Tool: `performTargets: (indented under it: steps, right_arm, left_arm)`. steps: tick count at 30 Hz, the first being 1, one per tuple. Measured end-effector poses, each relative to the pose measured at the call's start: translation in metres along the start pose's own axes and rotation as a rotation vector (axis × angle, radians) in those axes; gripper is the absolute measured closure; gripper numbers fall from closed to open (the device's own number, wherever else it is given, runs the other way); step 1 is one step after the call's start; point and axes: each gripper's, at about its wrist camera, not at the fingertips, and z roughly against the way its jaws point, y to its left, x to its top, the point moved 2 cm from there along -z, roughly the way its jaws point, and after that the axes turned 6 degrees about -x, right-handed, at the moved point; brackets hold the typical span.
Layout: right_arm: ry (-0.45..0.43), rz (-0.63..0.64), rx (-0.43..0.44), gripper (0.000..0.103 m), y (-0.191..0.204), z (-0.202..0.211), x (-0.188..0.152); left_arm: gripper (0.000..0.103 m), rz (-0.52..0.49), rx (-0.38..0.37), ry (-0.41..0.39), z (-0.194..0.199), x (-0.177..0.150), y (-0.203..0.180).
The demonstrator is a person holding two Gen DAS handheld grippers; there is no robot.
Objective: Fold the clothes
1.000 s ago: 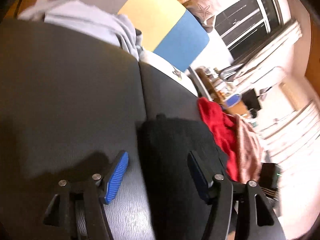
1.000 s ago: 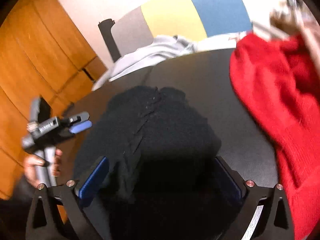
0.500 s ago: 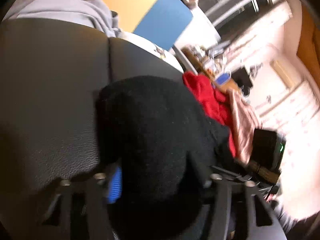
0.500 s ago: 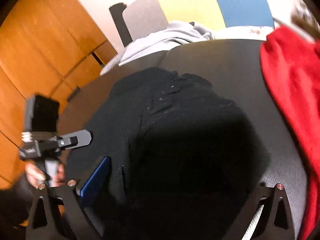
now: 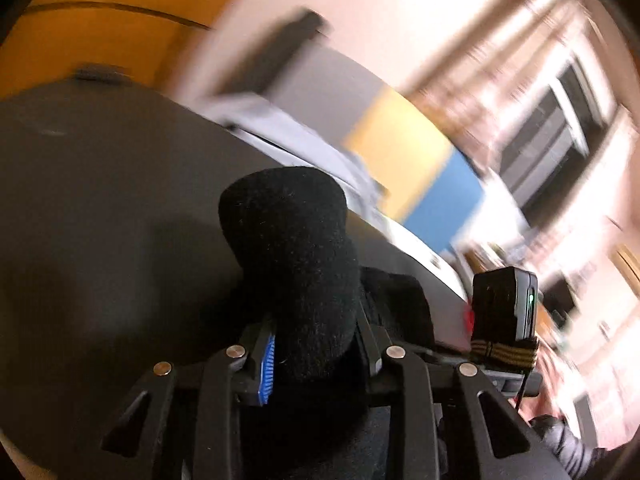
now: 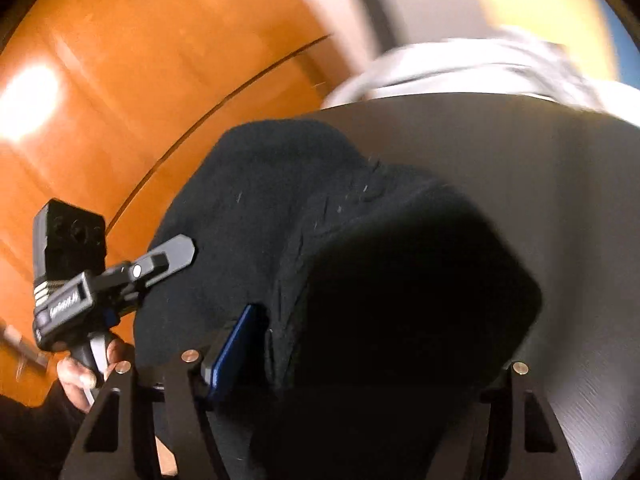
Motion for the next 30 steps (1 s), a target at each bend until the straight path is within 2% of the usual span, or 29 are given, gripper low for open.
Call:
performTargets:
  steps: [2,5,7,9,11,13,15,17,19,22,24,25,27,28,30]
  right_arm:
    - [0.048,0.056,0.036,0.032,0.035,-0.053,0.026]
    - [0.108,0.131,0.046,0.032,0.085,-0.123,0.063]
    - [0.128,0.188,0.025,0.032,0.111,-0.156,0.08]
    - [0.132,0.249,-0.03,0.032,0.129,-0.18,0.096]
    - [0.12,0.314,-0.105,0.031,0.144,-0.197,0.111]
    - [0.088,0.372,-0.161,0.031,0.147,-0.198,0.121]
    - [0.027,0.455,-0.177,0.031,0.159,-0.182,0.12]
    - [-0.009,0.524,-0.1,0.031,0.177,-0.168,0.124]
    - [0.001,0.63,-0.017,0.031,0.201,-0.162,0.11]
    - [0.068,0.774,0.069,0.031,0.235,-0.174,0.084]
    - [0.119,0.839,0.057,0.031,0.248,-0.196,0.068]
    - [0.161,0.836,0.041,0.031,0.245,-0.21,0.062]
    - [0.227,0.815,0.007,0.03,0.231,-0.236,0.053]
    - [0.206,0.801,0.008,0.026,0.223,-0.24,0.052]
    - [0.185,0.747,0.019,0.025,0.215,-0.243,0.056]
  left_arm:
    - [0.073,0.054,0.111,-0.068,0.024,0.016,0.043]
    - [0.073,0.122,0.244,-0.147,0.05,0.03,0.096]
    - [0.073,0.16,0.344,-0.188,0.065,0.037,0.127]
    - [0.071,0.185,0.407,-0.175,0.071,0.04,0.152]
    - [0.067,0.225,0.402,-0.175,0.079,0.041,0.17]
    - [0.065,0.209,0.412,-0.172,0.086,0.042,0.17]
    - [0.065,0.159,0.447,-0.215,0.097,0.044,0.157]
    - [0.067,0.108,0.482,-0.257,0.109,0.046,0.144]
    - [0.065,0.058,0.514,-0.296,0.119,0.049,0.131]
    - [0.064,0.022,0.48,-0.23,0.09,0.057,0.128]
    - [0.064,-0.001,0.457,-0.186,0.07,0.062,0.127]
    - [0.062,-0.01,0.448,-0.161,0.06,0.064,0.127]
    - [0.063,0.049,0.465,-0.046,0.028,0.059,0.141]
    - [0.063,0.065,0.486,-0.034,0.019,0.053,0.149]
    - [0.062,-0.005,0.544,-0.08,0.013,0.047,0.143]
